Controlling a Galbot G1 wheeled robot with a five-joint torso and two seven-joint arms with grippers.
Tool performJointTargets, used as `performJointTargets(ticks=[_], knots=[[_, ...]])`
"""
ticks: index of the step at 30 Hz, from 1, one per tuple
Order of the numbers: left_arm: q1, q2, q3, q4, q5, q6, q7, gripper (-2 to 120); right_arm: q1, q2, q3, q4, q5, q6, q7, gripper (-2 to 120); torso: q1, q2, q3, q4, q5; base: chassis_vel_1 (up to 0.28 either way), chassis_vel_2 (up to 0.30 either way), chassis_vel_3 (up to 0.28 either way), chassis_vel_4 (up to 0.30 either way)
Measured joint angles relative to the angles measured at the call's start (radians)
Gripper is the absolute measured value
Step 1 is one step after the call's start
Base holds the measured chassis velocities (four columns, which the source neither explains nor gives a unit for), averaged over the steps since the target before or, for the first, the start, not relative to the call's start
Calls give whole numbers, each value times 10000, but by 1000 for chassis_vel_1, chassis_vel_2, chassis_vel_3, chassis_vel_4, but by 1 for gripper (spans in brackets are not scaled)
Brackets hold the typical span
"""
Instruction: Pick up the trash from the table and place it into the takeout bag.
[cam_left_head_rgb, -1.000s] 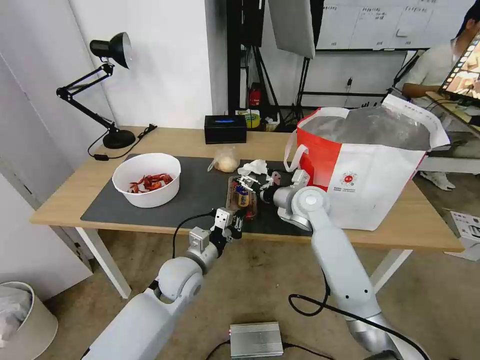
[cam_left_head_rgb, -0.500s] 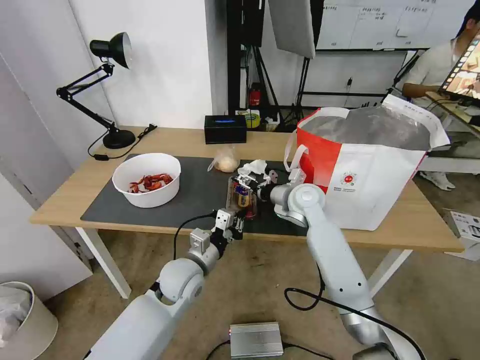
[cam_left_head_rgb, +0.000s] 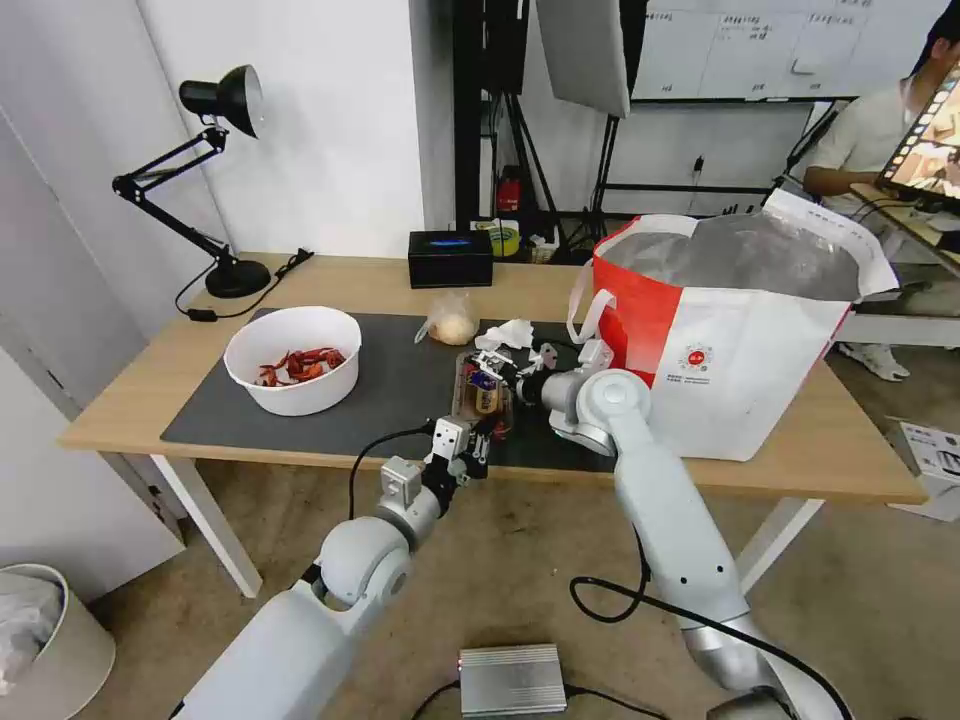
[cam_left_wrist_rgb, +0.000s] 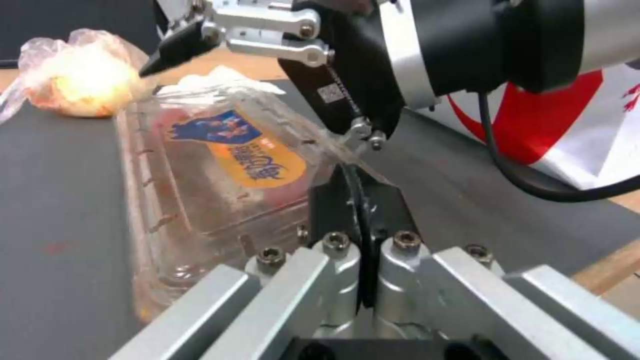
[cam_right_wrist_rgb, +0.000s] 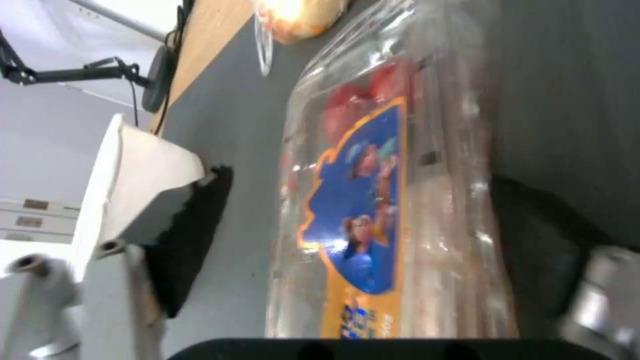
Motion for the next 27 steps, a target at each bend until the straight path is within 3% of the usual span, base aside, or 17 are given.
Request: performJointTargets(ticks=[3,5,7,16,21,23,27], knots=[[1,-5,0,0,2,-1,-1,0,1,4,-7,-2,-1,-1,-1,83,0,0,1,0,0,0,0,0,0],[6,-18,0,1,14,-5,-3,0,0,18,-43,-2,-11,-5,-3,63,1,0,3,2,1,0,0,0,0],[6,-21,0,0,16,-7,-2,0,1,20,-52,-2,-13,-7,-2,59,0,-1,3,2,1,0,0,0,0],[23,-44,-5,-69,28,-85,-25,0,15,-16,-99,83,-43,-8,109,23,0,-2,2,2,1,0,0,0,0],[14,-23,-24,-70,22,-181,-26,0,3,-12,-106,80,-44,-8,151,11,0,-2,1,2,1,0,0,0,0],[10,-18,-35,-70,9,-192,-27,0,3,-3,-108,54,-42,-8,166,0,0,-2,0,2,1,0,0,0,0],[49,-16,-66,-65,7,-207,-28,0,2,2,-108,31,-40,-8,171,0,0,-2,1,2,1,0,0,0,0]])
